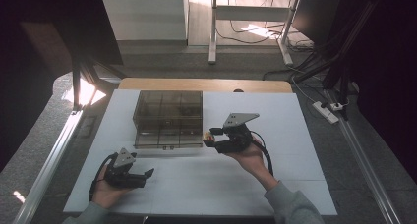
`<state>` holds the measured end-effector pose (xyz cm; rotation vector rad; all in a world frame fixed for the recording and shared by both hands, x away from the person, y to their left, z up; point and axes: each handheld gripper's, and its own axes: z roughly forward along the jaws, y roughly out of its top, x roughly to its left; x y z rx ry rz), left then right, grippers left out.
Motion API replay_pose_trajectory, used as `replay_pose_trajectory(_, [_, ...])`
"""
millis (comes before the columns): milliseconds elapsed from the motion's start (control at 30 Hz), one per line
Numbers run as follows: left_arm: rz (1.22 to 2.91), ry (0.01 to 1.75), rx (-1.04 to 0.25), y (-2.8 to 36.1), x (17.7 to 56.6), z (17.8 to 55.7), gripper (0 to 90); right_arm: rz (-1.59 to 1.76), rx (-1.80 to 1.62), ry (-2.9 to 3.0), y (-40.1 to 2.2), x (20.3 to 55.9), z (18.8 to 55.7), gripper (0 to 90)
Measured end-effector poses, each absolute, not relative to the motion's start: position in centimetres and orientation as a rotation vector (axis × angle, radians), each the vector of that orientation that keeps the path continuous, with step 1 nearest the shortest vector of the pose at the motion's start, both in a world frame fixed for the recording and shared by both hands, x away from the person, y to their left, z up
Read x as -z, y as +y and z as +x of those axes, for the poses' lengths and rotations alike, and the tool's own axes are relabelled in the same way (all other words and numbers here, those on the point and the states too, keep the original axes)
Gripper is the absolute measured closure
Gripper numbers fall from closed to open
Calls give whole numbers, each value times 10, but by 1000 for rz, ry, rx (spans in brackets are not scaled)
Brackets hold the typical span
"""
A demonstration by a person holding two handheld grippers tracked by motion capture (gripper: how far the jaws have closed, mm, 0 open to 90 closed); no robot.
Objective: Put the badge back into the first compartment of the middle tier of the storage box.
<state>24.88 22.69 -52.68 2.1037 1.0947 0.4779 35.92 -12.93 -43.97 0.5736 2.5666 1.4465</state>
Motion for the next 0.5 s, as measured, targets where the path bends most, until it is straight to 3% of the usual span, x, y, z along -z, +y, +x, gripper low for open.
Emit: replay_pose_trajectory(500, [2104, 1091, -478, 227, 526, 249, 126, 542, -1462, 2589, -112, 442, 359, 464])
